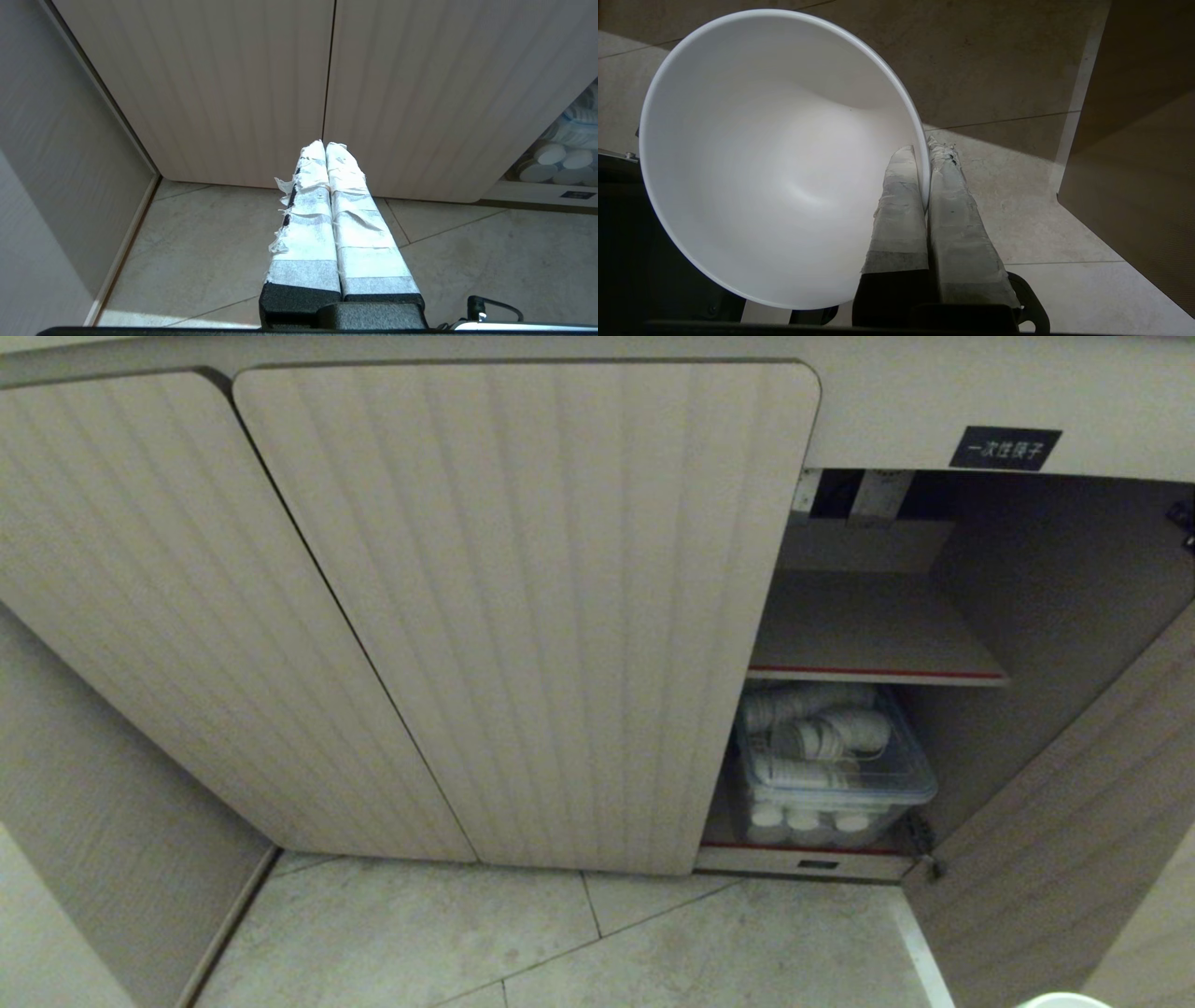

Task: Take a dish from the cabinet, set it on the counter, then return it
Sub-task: Place it on the table

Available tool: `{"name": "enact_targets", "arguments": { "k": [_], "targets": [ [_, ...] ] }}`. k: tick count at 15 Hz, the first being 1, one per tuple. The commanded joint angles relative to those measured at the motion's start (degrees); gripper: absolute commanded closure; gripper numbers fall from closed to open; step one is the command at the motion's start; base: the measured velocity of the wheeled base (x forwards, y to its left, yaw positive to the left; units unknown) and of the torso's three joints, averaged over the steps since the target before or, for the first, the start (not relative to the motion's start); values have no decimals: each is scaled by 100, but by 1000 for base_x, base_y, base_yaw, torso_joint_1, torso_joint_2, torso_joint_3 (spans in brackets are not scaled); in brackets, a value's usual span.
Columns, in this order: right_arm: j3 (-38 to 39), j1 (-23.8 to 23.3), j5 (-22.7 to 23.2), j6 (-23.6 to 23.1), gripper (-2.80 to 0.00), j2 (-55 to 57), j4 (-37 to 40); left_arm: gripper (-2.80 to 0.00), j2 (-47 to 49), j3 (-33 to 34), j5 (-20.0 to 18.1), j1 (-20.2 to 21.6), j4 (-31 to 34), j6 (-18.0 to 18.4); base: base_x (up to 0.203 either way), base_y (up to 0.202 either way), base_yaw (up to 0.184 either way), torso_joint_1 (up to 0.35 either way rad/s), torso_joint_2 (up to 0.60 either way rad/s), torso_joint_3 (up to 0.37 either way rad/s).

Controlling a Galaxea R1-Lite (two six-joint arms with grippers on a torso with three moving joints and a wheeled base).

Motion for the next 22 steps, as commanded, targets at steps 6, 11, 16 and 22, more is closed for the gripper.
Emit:
{"name": "enact_targets", "arguments": {
  "k": [6, 11, 16, 22],
  "targets": [
    [81, 33, 10, 5, 0, 73, -33, 0, -2, -2, 2, -1, -2, -4, 0, 0, 0, 0, 0, 0],
    [74, 40, 10, 13, 0, 100, -40, 0, -2, -4, 0, -1, -2, -4, 0, 0, 0, 0, 0, 0],
    [55, 49, 10, 4, 0, 107, -49, 0, -2, -4, 1, -1, -2, -4, 0, 0, 0, 0, 0, 0],
    [56, 58, 19, 13, 0, 72, -40, 0, -2, -1, 2, -1, -2, -4, 0, 0, 0, 0, 0, 0]
  ]
}}
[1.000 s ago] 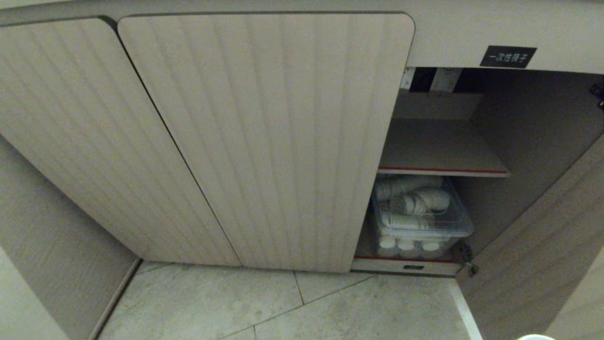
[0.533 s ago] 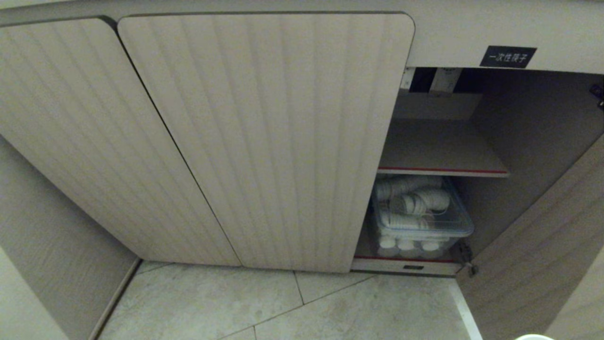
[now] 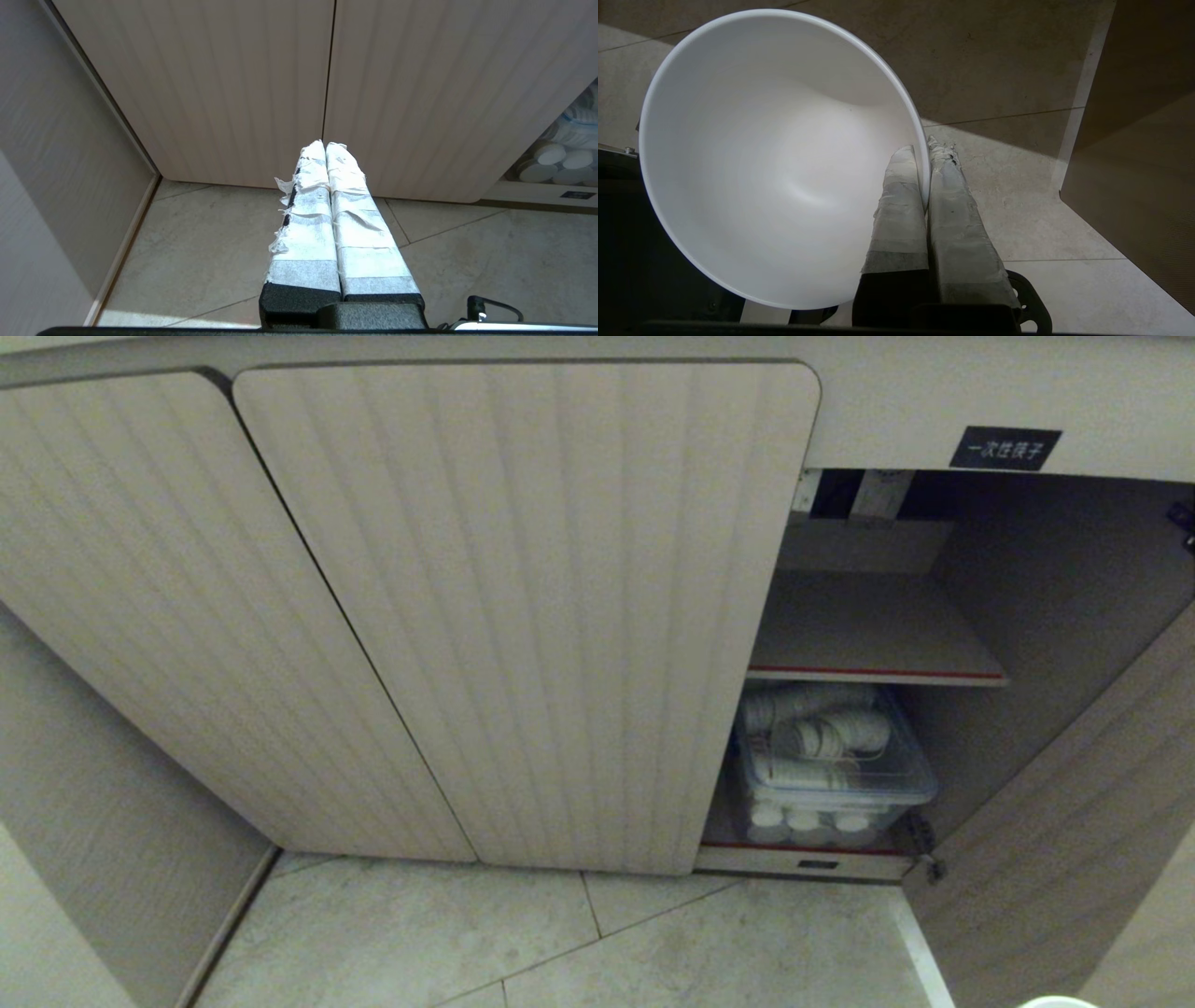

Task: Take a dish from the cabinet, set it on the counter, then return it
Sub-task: Place it on the table

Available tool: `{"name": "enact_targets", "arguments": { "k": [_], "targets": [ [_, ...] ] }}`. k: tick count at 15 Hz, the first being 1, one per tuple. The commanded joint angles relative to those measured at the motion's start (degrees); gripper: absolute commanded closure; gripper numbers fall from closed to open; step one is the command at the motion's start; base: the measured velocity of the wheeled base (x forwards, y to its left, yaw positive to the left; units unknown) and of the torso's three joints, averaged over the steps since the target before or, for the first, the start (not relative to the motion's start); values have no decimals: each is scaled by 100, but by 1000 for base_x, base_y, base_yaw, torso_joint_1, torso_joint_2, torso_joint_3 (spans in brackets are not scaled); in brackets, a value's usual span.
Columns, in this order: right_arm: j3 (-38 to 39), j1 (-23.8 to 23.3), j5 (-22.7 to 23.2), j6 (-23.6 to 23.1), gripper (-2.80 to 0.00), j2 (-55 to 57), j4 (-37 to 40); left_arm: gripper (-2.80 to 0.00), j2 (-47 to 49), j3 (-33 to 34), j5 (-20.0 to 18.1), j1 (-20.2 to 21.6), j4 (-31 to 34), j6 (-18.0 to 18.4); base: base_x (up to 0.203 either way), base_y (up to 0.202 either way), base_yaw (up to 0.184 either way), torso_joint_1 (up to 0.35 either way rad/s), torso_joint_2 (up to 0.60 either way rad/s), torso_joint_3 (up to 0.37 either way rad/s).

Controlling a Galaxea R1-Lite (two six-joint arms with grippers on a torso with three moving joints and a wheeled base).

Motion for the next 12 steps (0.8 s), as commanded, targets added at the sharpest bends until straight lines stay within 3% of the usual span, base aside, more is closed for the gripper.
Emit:
{"name": "enact_targets", "arguments": {
  "k": [1, 12],
  "targets": [
    [-4, 19, -1, 2, 0, -7, 15, 0, -2, 7, 0, -1, -4, -3, 0, 0, 0, 0, 0, 0],
    [-10, 10, 8, 2, 0, 2, 15, 0, -2, 7, 2, -1, -4, -3, 0, 0, 0, 0, 0, 0]
  ]
}}
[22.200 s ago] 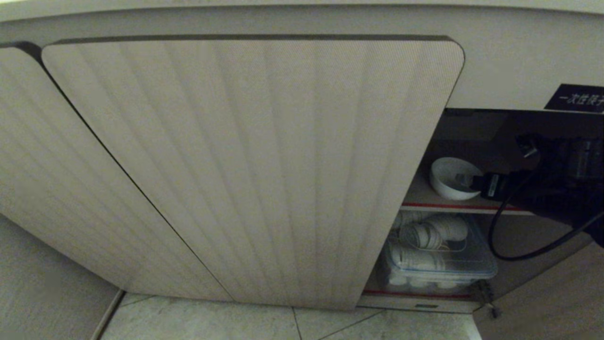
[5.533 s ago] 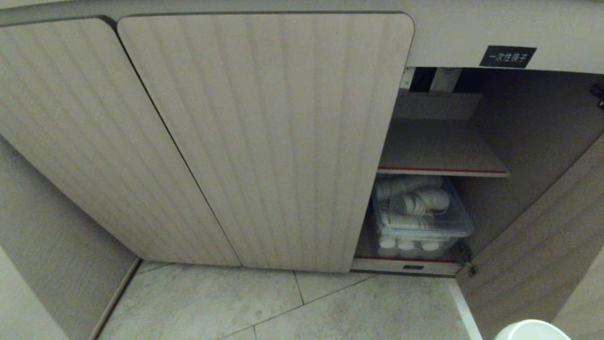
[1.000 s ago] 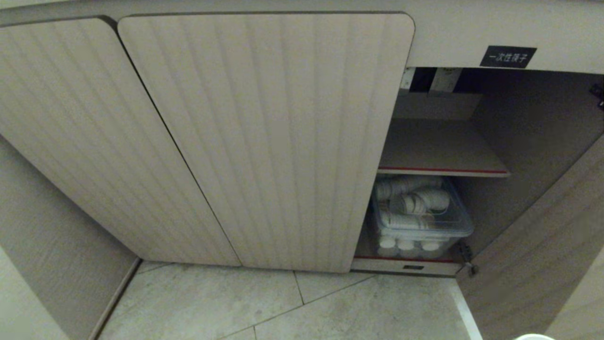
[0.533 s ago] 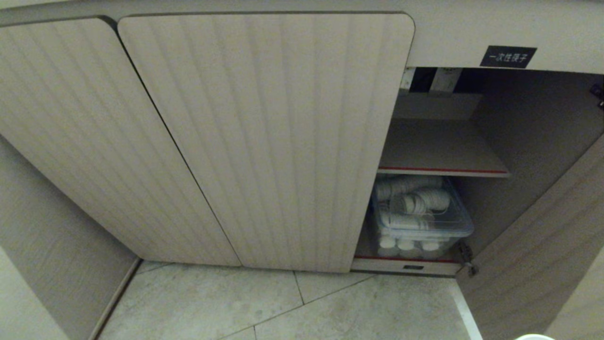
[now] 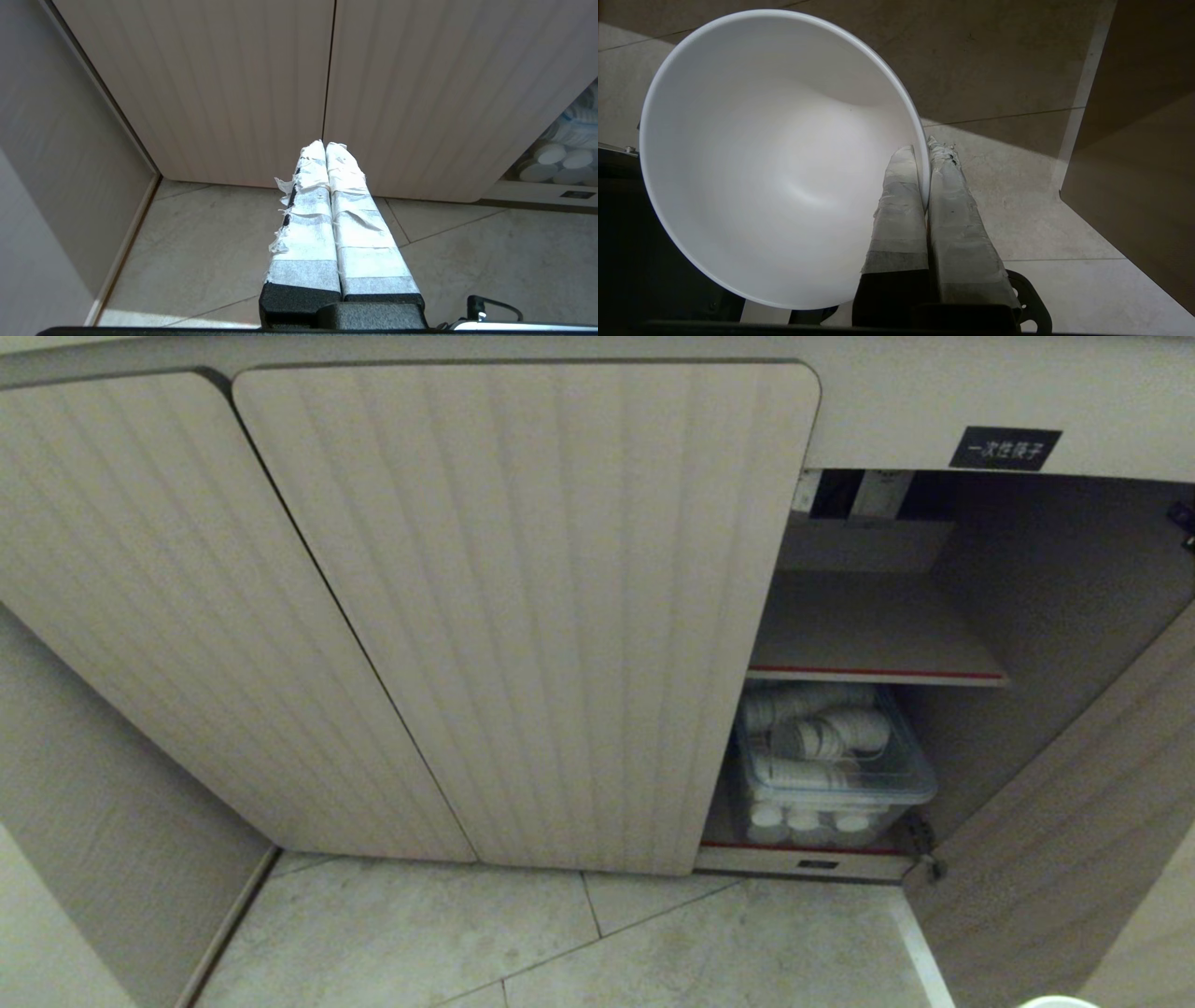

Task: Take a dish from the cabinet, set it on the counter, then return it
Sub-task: Place it on the table

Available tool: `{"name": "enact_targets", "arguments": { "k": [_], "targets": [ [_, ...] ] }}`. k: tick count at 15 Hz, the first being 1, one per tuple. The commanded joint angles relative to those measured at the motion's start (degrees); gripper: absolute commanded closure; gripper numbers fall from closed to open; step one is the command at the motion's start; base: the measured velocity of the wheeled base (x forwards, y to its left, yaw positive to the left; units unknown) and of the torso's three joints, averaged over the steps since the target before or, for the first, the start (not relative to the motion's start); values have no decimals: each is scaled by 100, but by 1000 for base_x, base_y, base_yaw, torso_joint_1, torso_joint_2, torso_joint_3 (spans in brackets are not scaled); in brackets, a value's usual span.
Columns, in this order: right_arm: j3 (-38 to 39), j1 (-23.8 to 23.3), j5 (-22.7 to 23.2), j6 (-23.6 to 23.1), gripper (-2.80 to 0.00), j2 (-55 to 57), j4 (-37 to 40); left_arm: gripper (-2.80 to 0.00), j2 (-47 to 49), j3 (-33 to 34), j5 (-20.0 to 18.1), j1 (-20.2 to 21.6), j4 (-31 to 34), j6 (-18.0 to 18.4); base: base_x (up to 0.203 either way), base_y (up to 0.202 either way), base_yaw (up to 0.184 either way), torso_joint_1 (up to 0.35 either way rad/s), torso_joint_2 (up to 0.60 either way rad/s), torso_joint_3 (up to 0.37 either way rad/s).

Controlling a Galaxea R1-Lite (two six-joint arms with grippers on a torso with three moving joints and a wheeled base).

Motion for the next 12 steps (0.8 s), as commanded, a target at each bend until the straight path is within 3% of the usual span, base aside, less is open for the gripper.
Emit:
{"name": "enact_targets", "arguments": {
  "k": [1, 4, 12],
  "targets": [
    [14, 6, 8, -5, 0, 10, 1, 0, -2, -3, 2, 1, -11, -3, 0, 0, 0, 25, -150, -146],
    [23, 9, 8, -5, 0, 13, 1, 0, -2, 5, -7, 1, -11, -3, 0, 0, 0, 61, -201, -291],
    [14, 9, 8, -5, 0, 4, 10, 0, -2, 3, 2, 1, -11, -3, 0, 0, 0, 126, -488, -308]
  ]
}}
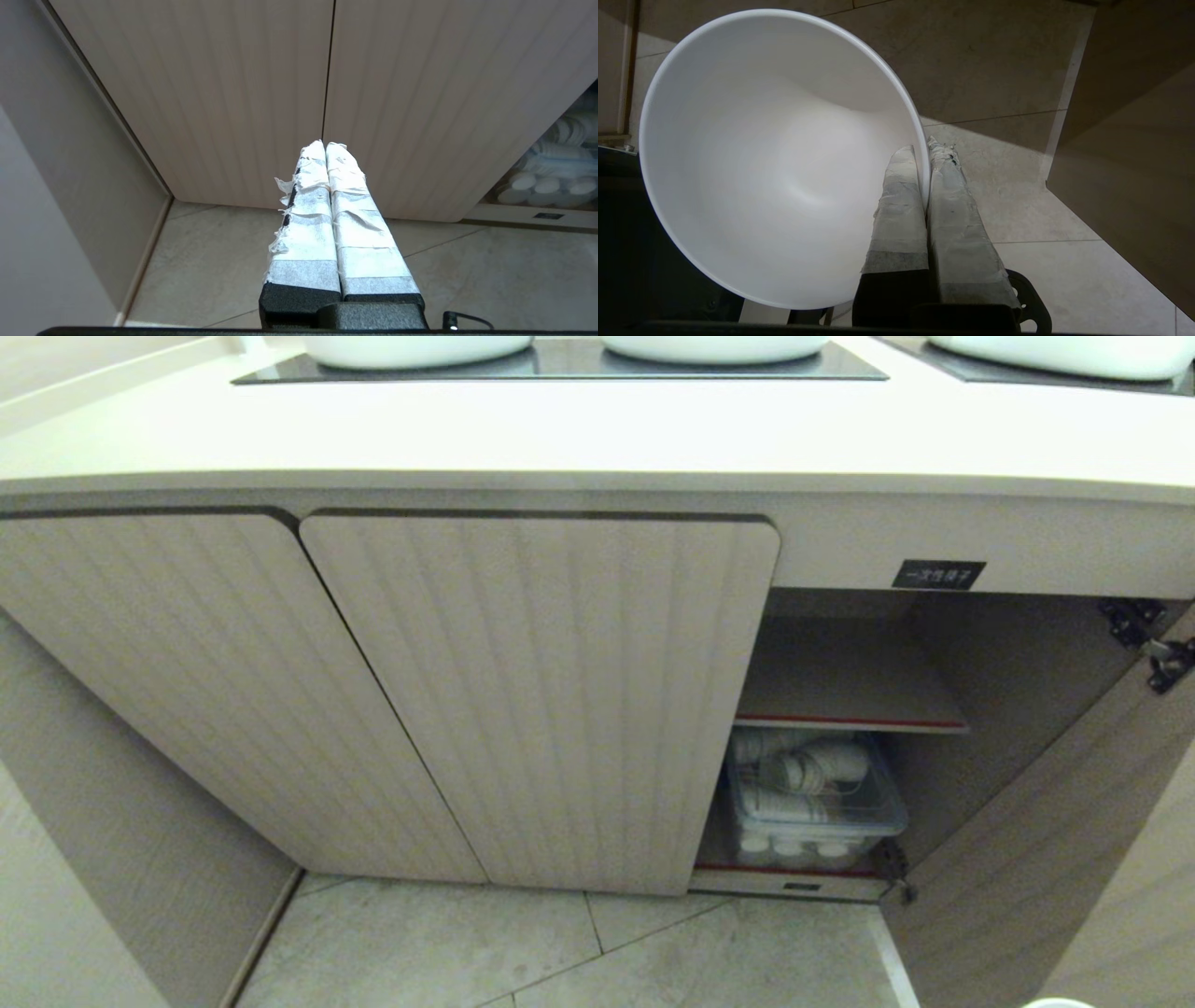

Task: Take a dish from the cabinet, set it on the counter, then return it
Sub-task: Place it on the table

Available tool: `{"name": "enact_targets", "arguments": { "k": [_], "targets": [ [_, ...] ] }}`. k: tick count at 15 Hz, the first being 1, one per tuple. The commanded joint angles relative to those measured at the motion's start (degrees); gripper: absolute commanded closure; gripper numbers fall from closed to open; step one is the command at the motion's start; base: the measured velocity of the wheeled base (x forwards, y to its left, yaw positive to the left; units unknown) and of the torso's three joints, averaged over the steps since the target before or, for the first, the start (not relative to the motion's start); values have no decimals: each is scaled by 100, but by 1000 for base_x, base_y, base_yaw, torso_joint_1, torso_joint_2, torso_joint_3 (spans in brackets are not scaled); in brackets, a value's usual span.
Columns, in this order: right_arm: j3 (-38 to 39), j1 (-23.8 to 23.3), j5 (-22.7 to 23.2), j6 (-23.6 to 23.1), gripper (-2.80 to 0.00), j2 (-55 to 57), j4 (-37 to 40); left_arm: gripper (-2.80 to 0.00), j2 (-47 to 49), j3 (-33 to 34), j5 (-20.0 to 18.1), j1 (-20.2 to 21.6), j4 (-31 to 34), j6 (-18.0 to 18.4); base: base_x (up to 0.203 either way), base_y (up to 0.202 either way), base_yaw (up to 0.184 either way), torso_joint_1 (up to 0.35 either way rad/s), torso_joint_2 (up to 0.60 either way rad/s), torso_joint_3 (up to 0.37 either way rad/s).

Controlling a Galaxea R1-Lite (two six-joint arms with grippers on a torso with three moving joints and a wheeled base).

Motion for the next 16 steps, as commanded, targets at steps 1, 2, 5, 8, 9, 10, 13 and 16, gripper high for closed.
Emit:
{"name": "enact_targets", "arguments": {
  "k": [1, 2, 5, 8, 9, 10, 13, 16],
  "targets": [
    [-10, 1, 8, 1, 0, -2, 15, 0, -2, 4, 6, -4, -2, -3, 0, 0, 0, 170, -471, -298],
    [-10, -2, 8, 1, 0, -2, 15, 0, -2, -2, 4, -4, -2, -3, 0, 0, 0, 171, -466, -296],
    [-10, 1, 8, 1, 0, -2, 15, 0, -2, -4, 6, -4, -2, -3, 0, 0, 0, 185, -483, -297],
    [8, 1, 17, 1, 0, -2, 15, 0, -2, 5, 6, -4, -2, -3, 0, 0, 0, 197, -502, -293],
    [-1, 1, 17, 1, 0, -8, 15, 0, -2, 3, 6, -4, -2, -3, 0, 0, 0, 210, -510, -300],
    [-1, 1, 17, 3, 0, -11, 15, 0, -2, 5, -2, 3, -2, -3, 0, 0, 0, 219, -512, -297],
    [-28, 1, 8, 10, 0, -11, 24, 0, -2, -4, 6, -4, -2, -3, 0, 0, 0, 227, -523, -301],
    [-28, 1, 8, 1, 0, -2, 24, 0, -2, 4, 6, -4, -2, -3, 0, 0, 0, 244, -548, -307]
  ]
}}
